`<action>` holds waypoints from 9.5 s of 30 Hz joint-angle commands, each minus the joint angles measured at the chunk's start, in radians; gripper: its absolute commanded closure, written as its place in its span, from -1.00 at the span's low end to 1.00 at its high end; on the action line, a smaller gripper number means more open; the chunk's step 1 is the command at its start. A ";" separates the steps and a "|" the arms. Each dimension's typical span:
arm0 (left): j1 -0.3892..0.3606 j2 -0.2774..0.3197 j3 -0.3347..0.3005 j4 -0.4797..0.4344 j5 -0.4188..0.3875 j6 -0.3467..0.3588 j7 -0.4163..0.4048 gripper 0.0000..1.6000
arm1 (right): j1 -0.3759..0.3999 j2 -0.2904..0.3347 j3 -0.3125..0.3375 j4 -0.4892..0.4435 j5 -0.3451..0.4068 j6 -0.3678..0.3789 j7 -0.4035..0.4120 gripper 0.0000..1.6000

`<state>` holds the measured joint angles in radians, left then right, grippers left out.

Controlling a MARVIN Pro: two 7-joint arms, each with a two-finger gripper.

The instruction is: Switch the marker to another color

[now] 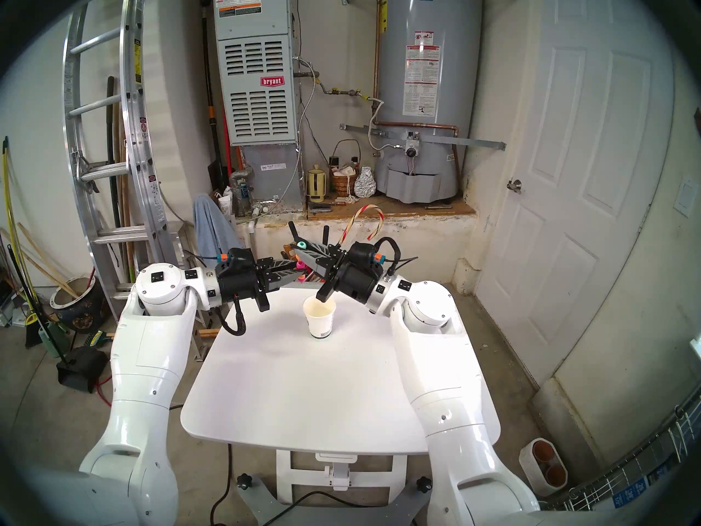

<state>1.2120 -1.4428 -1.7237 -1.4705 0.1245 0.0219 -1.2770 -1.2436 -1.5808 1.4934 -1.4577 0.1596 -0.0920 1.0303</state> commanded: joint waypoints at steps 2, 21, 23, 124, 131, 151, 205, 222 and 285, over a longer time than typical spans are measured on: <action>-0.019 -0.003 -0.006 -0.018 -0.008 0.001 0.000 1.00 | 0.014 -0.004 0.001 -0.014 0.001 0.004 -0.004 1.00; -0.041 -0.004 -0.004 0.010 -0.005 -0.001 -0.001 1.00 | 0.029 -0.005 0.002 0.016 -0.006 -0.006 -0.009 1.00; -0.041 -0.004 -0.003 0.010 -0.005 -0.001 -0.001 1.00 | 0.030 -0.005 0.002 0.019 -0.006 -0.007 -0.009 1.00; -0.087 -0.079 -0.036 -0.086 0.089 0.062 -0.095 1.00 | 0.022 0.023 -0.044 0.117 -0.146 -0.194 -0.069 1.00; -0.085 -0.088 -0.046 -0.083 0.104 0.060 -0.098 0.43 | 0.026 0.025 -0.042 0.116 -0.142 -0.191 -0.071 1.00; -0.084 -0.099 -0.077 -0.076 0.117 0.058 -0.116 0.16 | 0.051 0.019 -0.020 0.109 -0.127 -0.202 -0.089 1.00; 0.061 -0.181 -0.395 -0.194 -0.072 0.034 -0.103 -1.00 | -0.039 -0.012 0.066 -0.005 -0.046 -0.015 -0.078 1.00; 0.047 -0.178 -0.377 -0.192 -0.056 0.045 -0.092 -1.00 | -0.060 -0.022 0.034 0.095 -0.084 -0.070 -0.104 1.00; 0.053 -0.150 -0.367 -0.178 -0.061 0.051 -0.103 -1.00 | 0.073 -0.064 0.031 0.277 -0.150 -0.141 -0.129 -0.59</action>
<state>1.2721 -1.5999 -2.0752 -1.6385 0.0737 0.0730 -1.3796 -1.2787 -1.6047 1.5408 -1.2130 0.0136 -0.2197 0.9227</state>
